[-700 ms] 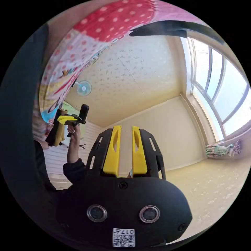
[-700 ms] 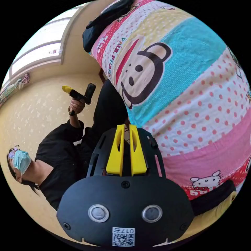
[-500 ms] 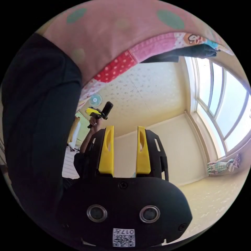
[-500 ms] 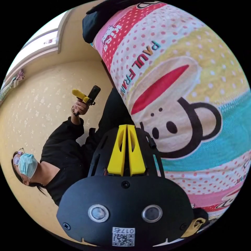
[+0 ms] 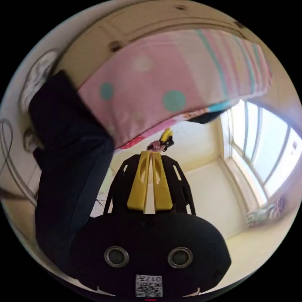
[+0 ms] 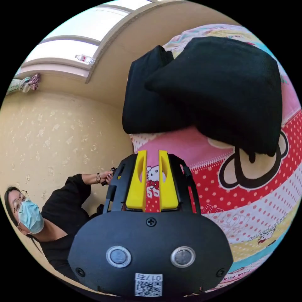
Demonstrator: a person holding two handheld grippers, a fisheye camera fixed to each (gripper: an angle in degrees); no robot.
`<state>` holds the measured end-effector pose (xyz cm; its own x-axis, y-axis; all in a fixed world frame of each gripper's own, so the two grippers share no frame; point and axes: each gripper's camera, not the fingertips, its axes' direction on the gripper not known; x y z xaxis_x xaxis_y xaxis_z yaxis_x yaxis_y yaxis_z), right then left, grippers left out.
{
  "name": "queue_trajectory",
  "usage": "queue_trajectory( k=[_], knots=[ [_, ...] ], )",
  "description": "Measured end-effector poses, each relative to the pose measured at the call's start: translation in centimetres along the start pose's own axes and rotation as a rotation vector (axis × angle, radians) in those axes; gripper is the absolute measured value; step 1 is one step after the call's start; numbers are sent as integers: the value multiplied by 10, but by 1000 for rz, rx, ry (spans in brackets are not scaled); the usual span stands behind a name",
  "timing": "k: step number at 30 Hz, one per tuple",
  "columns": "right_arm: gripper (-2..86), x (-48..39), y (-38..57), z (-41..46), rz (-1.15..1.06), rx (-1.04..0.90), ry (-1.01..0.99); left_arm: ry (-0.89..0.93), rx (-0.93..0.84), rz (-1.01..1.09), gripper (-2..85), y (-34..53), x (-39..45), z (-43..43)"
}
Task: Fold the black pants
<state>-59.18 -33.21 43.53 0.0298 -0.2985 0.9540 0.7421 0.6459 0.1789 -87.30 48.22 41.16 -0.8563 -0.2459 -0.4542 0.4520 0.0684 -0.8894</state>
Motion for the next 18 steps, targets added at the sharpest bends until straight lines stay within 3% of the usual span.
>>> queue_trajectory(
  k=[4, 5, 8, 12, 14, 18],
  knots=[
    [49, 1, -17, 9, -34, 93, 82, -515, 28, 610, 6, -7, 136, 56],
    [60, 4, -22, 16, -28, 94, 110, -679, 78, 677, 14, -1, 155, 75],
    [123, 12, -29, 41, -18, 66, 180, -886, 113, 793, 67, 6, 169, 125],
    [135, 14, -28, 68, -49, 48, 220, -977, 134, 808, 85, -1, 144, 170],
    [123, 12, -28, 75, -58, 24, 288, -928, 148, 790, 101, -4, 119, 185],
    [95, 25, -28, 87, 44, -27, 224, -862, 257, 778, 70, 19, 90, 186]
  ],
)
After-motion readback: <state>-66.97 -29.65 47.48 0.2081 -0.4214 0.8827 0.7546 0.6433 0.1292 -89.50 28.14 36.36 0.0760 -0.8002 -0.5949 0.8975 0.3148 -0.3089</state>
